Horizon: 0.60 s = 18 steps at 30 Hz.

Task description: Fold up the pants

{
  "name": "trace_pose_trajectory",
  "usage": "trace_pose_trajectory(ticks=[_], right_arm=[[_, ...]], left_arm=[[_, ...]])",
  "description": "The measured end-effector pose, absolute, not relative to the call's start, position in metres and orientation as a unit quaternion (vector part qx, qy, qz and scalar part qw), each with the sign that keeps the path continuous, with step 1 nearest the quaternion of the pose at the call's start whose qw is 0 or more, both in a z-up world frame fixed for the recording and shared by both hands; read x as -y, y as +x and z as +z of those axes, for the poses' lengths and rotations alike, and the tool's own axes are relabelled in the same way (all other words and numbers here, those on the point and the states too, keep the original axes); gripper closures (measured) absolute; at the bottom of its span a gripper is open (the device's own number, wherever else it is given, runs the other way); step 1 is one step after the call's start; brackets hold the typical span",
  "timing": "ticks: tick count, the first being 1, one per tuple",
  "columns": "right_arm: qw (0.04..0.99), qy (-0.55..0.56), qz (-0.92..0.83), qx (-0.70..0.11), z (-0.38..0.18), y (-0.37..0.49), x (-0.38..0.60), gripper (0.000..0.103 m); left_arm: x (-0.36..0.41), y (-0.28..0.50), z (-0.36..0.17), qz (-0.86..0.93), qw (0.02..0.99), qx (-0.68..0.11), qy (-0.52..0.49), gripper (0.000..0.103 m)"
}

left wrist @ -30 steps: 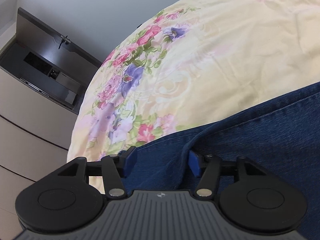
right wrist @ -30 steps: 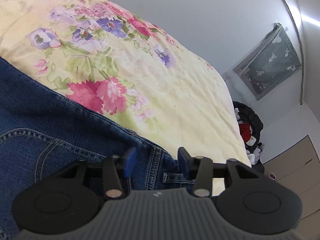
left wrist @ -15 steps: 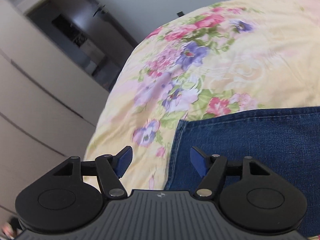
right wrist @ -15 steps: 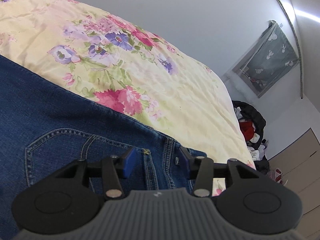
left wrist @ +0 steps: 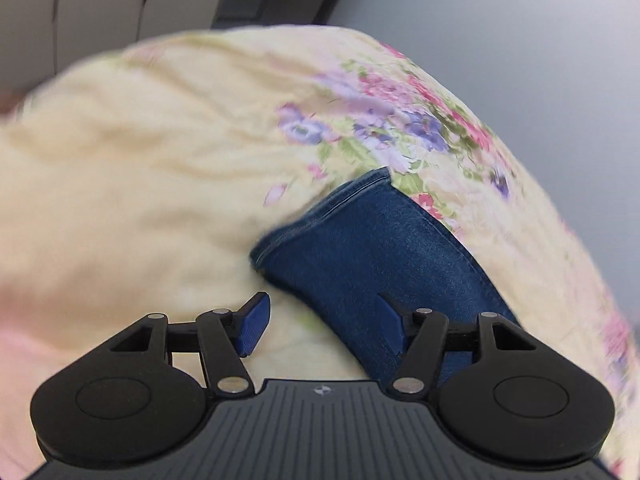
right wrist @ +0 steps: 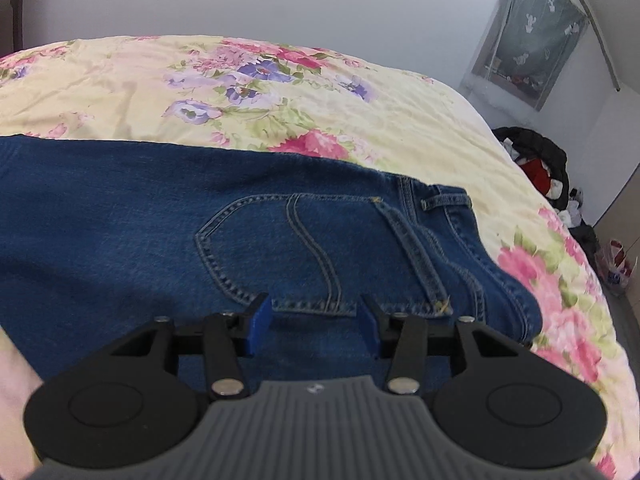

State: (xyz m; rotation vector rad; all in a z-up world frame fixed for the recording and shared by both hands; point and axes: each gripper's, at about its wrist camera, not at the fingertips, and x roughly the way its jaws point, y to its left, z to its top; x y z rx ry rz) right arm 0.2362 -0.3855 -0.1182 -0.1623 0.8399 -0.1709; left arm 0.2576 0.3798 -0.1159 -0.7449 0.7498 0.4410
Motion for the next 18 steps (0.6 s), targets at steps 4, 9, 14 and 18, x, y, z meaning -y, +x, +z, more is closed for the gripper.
trace_pose_trajectory(ticks=[4, 9, 14, 18], right_arm=[[0.902, -0.046, -0.095, -0.418, -0.122, 0.210, 0.377, 0.061], [0.889, 0.024, -0.120, -0.440, -0.118, 0.169, 0.371, 0.061], [0.883, 0.045, -0.104, -0.455, -0.127, 0.138, 0.337, 0.061], [0.887, 0.063, -0.092, -0.447, -0.144, 0.151, 0.315, 0.069]], left_arm=[[-0.391, 0.253, -0.144, 0.207, 0.820, -0.328, -0.422, 0.033], [-0.394, 0.268, -0.159, 0.236, 0.822, -0.316, -0.411, 0.048], [-0.379, 0.286, -0.148, 0.254, 0.846, -0.330, -0.334, 0.081], [-0.373, 0.289, -0.141, 0.268, 0.852, -0.338, -0.299, 0.091]])
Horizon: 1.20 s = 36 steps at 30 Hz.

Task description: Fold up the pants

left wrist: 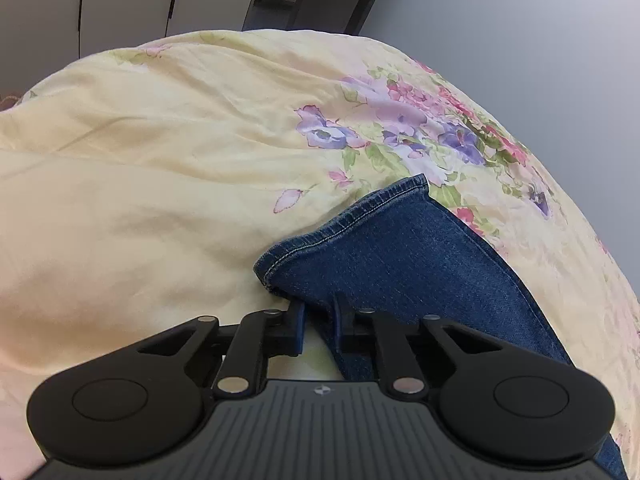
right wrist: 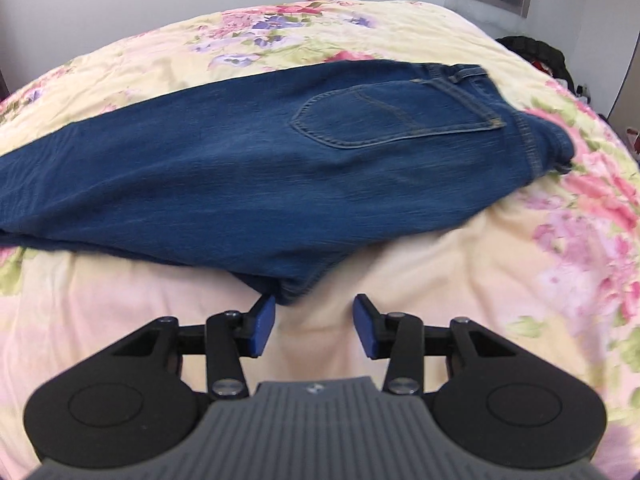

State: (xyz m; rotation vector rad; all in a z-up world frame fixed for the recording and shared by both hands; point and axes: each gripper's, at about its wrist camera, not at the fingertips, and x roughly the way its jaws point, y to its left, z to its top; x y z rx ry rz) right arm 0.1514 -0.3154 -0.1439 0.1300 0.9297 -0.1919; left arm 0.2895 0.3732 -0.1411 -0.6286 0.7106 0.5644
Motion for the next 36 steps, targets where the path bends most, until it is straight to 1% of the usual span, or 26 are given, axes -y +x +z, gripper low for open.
trace_pose_trajectory(ticks=[2, 3, 4, 7, 9, 10, 14, 17, 18, 19, 21, 23, 24, 31, 36], right_arm=[[0.890, 0.054, -0.100, -0.442, -0.152, 0.161, 0.306, 0.073], [0.889, 0.052, -0.106, -0.443, -0.155, 0.165, 0.303, 0.085], [0.889, 0.052, -0.112, -0.441, -0.154, 0.167, 0.303, 0.097], [0.897, 0.065, -0.127, -0.419, -0.134, 0.163, 0.314, 0.103], [0.903, 0.062, -0.122, -0.407, -0.122, 0.161, 0.322, 0.103], [0.899, 0.057, -0.120, -0.417, -0.123, 0.162, 0.322, 0.103], [0.882, 0.048, -0.117, -0.454, -0.149, 0.167, 0.320, 0.103], [0.880, 0.052, -0.116, -0.458, -0.156, 0.169, 0.322, 0.103], [0.878, 0.051, -0.111, -0.463, -0.156, 0.170, 0.322, 0.102], [0.877, 0.049, -0.104, -0.467, -0.156, 0.170, 0.323, 0.100], [0.874, 0.051, -0.093, -0.473, -0.152, 0.168, 0.324, 0.094], [0.872, 0.050, -0.083, -0.480, -0.147, 0.163, 0.323, 0.093], [0.872, 0.048, -0.078, -0.481, -0.144, 0.161, 0.322, 0.092], [0.896, 0.013, -0.033, -0.443, -0.104, 0.155, 0.303, 0.091], [0.905, 0.007, 0.009, -0.425, -0.093, 0.195, 0.288, 0.091]], left_arm=[[-0.371, 0.290, -0.139, 0.272, 0.854, -0.340, -0.286, 0.096], [-0.370, 0.290, -0.136, 0.276, 0.855, -0.338, -0.279, 0.100], [-0.368, 0.290, -0.130, 0.279, 0.859, -0.332, -0.271, 0.101], [-0.362, 0.296, -0.109, 0.276, 0.874, -0.315, -0.245, 0.101], [-0.364, 0.302, -0.112, 0.280, 0.872, -0.330, -0.232, 0.101], [-0.364, 0.304, -0.117, 0.285, 0.867, -0.340, -0.227, 0.101], [-0.362, 0.307, -0.141, 0.296, 0.859, -0.359, -0.213, 0.101], [-0.361, 0.311, -0.144, 0.293, 0.857, -0.373, -0.200, 0.099], [-0.359, 0.312, -0.143, 0.291, 0.857, -0.381, -0.188, 0.097], [-0.356, 0.312, -0.140, 0.291, 0.860, -0.385, -0.166, 0.091], [-0.351, 0.308, -0.131, 0.281, 0.868, -0.388, -0.136, 0.083], [-0.347, 0.302, -0.123, 0.272, 0.869, -0.394, -0.125, 0.069], [-0.345, 0.299, -0.118, 0.267, 0.870, -0.395, -0.125, 0.067], [-0.313, 0.279, -0.091, 0.219, 0.889, -0.394, -0.086, 0.066], [-0.278, 0.282, -0.083, 0.165, 0.900, -0.399, -0.060, 0.066]])
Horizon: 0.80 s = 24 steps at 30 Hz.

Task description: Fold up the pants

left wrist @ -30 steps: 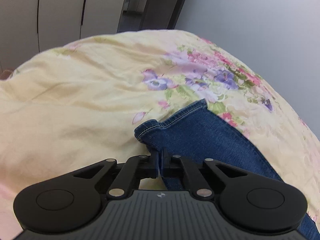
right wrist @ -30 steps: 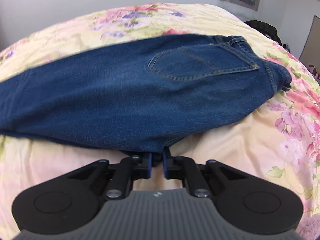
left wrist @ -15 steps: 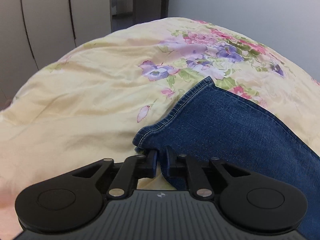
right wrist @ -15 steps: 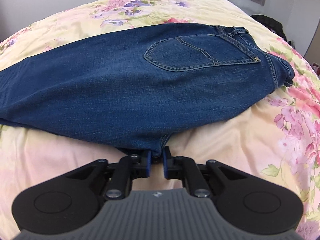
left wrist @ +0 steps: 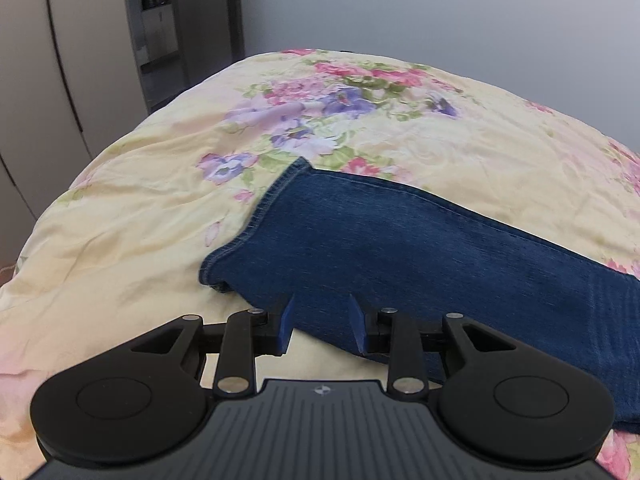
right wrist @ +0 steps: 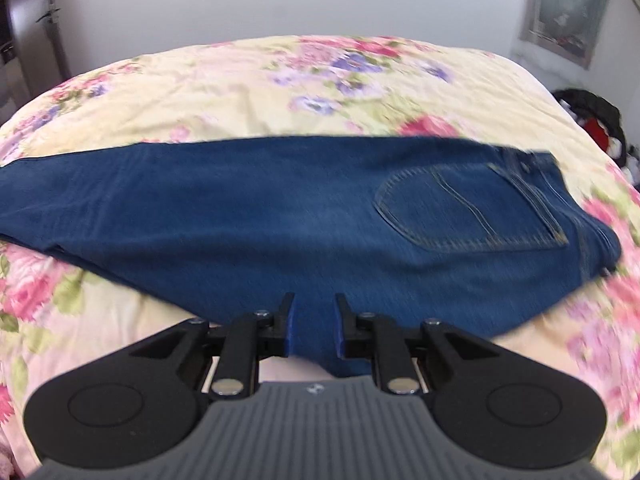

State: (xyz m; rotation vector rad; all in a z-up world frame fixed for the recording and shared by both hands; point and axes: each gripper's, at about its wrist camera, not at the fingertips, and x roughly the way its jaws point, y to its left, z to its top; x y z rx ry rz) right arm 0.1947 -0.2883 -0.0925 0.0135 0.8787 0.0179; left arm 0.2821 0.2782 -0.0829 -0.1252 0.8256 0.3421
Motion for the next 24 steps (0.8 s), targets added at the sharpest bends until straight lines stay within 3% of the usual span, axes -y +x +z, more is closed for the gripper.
trace_pose_trajectory(ticks=[11, 24], right_arm=[[0.883, 0.029, 0.040, -0.467, -0.134, 0.315, 0.263, 0.091], [0.890, 0.007, 0.017, -0.456, -0.168, 0.422, 0.233, 0.091]], left_arm=[[-0.216, 0.310, -0.106, 0.097, 0.898, -0.428, -0.007, 0.066], [-0.214, 0.339, -0.140, 0.096, 0.893, -0.440, -0.011, 0.065]])
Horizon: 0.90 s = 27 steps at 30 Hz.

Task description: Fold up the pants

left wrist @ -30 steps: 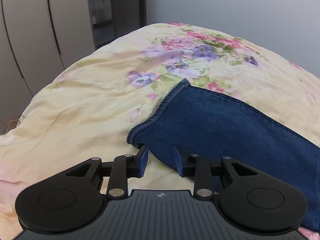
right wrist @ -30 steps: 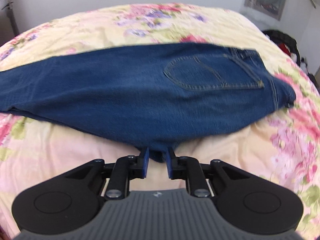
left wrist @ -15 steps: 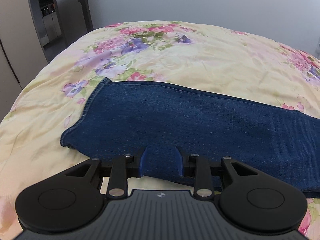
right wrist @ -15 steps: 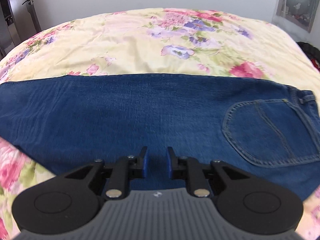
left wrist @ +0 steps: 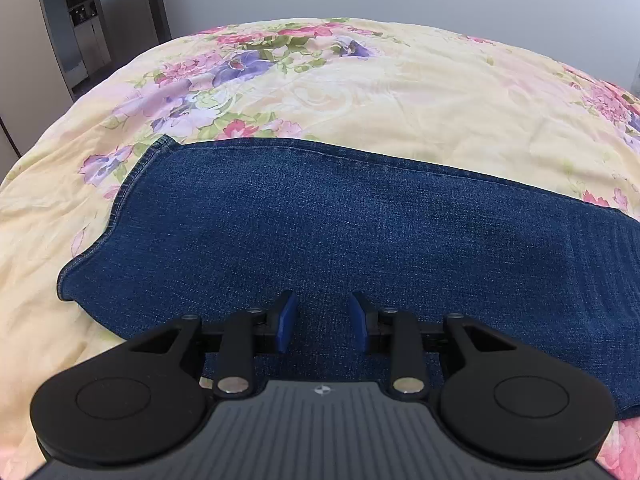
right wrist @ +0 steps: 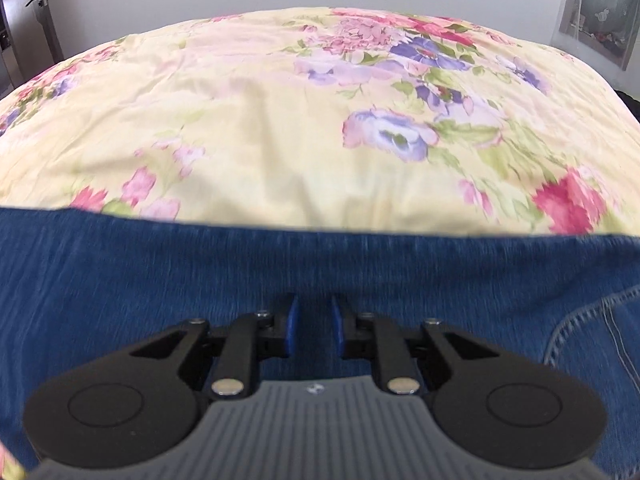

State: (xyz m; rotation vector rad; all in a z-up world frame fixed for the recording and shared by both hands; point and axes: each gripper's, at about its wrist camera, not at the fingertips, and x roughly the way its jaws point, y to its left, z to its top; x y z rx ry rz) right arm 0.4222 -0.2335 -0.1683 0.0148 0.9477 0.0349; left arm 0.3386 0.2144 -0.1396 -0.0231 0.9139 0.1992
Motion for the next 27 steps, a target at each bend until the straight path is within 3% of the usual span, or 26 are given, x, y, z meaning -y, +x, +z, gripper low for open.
trace_pose_trajectory(ticks=[12, 23, 24, 26, 27], right_arm=[[0.894, -0.020, 0.017, -0.448, -0.150, 0.420, 0.246, 0.087], [0.882, 0.001, -0.091, -0.463, -0.123, 0.350, 0.427, 0.087], [0.881, 0.001, -0.102, -0.462, -0.123, 0.346, 0.443, 0.088], [0.880, 0.012, -0.109, -0.461, -0.124, 0.338, 0.472, 0.103], [0.881, 0.024, -0.104, -0.460, -0.124, 0.336, 0.484, 0.103]], left_arm=[[-0.211, 0.329, -0.129, 0.103, 0.893, -0.438, -0.005, 0.059], [-0.200, 0.317, -0.117, 0.115, 0.892, -0.437, -0.004, 0.058], [-0.198, 0.317, -0.117, 0.116, 0.891, -0.438, -0.002, 0.058], [-0.194, 0.317, -0.118, 0.118, 0.889, -0.442, 0.004, 0.058], [-0.193, 0.317, -0.119, 0.120, 0.887, -0.445, 0.007, 0.058]])
